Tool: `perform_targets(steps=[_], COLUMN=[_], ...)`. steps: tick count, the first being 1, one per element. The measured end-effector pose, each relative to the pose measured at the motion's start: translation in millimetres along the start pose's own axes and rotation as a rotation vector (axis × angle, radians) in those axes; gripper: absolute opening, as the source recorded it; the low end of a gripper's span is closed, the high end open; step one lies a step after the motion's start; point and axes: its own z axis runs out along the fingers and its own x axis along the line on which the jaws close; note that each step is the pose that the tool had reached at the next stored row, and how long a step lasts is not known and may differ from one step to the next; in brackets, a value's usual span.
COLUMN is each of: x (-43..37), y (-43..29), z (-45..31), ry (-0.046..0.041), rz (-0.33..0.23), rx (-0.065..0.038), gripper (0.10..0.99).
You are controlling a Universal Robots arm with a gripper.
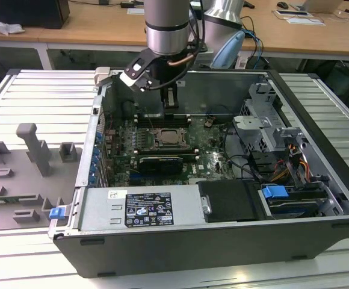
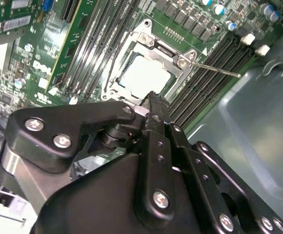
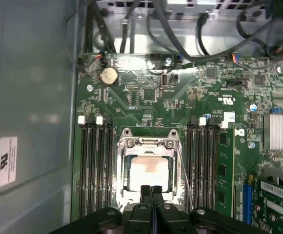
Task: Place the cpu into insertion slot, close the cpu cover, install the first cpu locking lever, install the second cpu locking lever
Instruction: 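Install the first cpu locking lever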
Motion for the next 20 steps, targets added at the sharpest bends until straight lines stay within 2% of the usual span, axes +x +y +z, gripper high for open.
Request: perform_targets(steps=[3,4,6,7,11,13,20], x=[0.0,0.0,0.4,0.4,0.4,0.4,0.4], y=[0.1,0.1,0.1,0.1,0.0,0.0,0.0], z=[0.2,0.2,0.2,0.1,0.4,0.3,0.4], ry=[0.0076,0.0093,0.0144,0.0165,0.0204,0.0231,0.0279], rz=[-0.101,-0.113,-0.135,-0.157,-0.237,-0.297,-0.403], rx=[0.004,0.011,0.044,0.056,0.057,0.059,0.061], gripper=[0.106,0.106,0.106,0.106,0.106,0.106,0.106])
